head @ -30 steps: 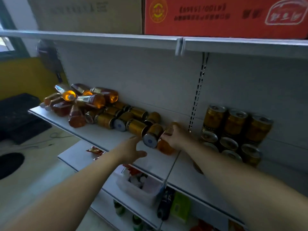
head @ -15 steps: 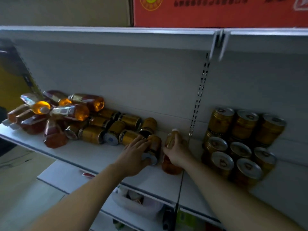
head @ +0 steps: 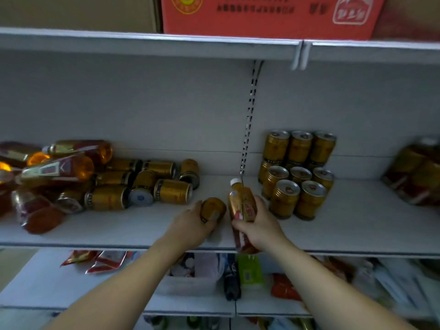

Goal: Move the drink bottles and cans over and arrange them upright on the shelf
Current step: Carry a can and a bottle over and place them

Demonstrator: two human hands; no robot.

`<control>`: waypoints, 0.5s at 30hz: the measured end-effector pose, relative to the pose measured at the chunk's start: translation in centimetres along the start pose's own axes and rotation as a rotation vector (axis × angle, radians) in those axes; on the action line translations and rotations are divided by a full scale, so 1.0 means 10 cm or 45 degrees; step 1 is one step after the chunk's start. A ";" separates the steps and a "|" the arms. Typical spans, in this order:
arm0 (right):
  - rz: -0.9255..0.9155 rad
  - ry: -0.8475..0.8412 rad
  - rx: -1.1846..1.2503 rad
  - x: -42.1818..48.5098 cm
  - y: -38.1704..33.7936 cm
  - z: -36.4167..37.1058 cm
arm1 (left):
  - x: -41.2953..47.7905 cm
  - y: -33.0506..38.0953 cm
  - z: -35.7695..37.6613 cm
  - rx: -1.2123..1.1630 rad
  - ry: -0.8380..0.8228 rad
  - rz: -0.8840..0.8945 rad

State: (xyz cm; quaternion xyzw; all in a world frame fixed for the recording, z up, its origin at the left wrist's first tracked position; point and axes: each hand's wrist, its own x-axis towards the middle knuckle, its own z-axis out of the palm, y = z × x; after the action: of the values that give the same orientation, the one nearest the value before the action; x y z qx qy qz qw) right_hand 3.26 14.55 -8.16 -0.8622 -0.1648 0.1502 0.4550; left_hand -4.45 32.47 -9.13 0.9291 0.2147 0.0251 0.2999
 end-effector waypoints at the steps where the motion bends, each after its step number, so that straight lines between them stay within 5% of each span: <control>1: -0.005 0.047 0.178 -0.09 0.02 -0.04 | -0.02 0.00 0.00 -0.048 -0.004 0.002; 5: -0.086 0.259 0.775 -0.37 0.05 -0.40 | -0.12 0.14 0.04 -0.578 -0.067 -0.090; 10: 0.101 0.166 1.257 -0.63 0.15 -0.84 | -0.20 0.72 0.14 -1.288 -0.192 -0.125; 15: 0.149 0.314 1.397 -0.81 0.40 -1.32 | -0.20 1.38 0.32 -1.270 -0.206 0.104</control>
State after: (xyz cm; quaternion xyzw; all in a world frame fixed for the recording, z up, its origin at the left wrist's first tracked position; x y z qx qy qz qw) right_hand 1.95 -0.71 -3.42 -0.5183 0.0399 0.1371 0.8432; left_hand -0.43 19.85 -3.74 0.6793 0.1162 0.0644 0.7218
